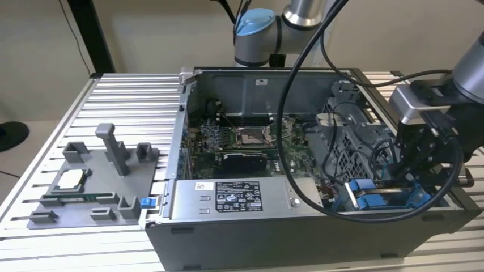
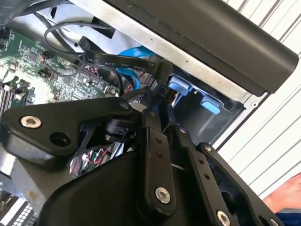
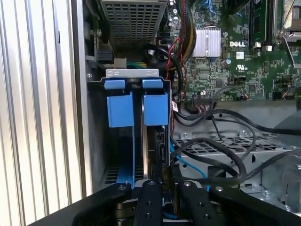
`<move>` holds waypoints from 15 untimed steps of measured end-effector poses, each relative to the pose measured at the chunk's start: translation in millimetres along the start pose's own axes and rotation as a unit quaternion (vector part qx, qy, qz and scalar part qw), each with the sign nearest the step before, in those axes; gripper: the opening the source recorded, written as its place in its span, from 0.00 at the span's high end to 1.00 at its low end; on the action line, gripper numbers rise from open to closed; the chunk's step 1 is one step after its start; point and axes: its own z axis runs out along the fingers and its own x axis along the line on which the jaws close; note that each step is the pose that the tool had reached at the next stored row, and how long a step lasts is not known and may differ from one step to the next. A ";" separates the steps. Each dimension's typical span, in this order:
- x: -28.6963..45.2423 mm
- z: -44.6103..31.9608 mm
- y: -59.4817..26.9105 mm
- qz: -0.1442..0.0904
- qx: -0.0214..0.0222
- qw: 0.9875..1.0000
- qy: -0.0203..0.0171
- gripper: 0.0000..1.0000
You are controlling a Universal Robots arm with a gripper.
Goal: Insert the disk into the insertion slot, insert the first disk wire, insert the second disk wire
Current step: 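Insert the first disk wire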
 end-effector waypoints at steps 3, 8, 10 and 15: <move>0.1 0.8 0.0 0.000 0.000 1.000 -0.001 1.00; 0.1 1.6 0.0 0.000 0.000 1.000 -0.001 1.00; 0.1 1.4 0.0 0.000 0.000 1.000 -0.001 1.00; -0.9 -9.0 -0.1 0.000 -0.001 1.000 -0.001 1.00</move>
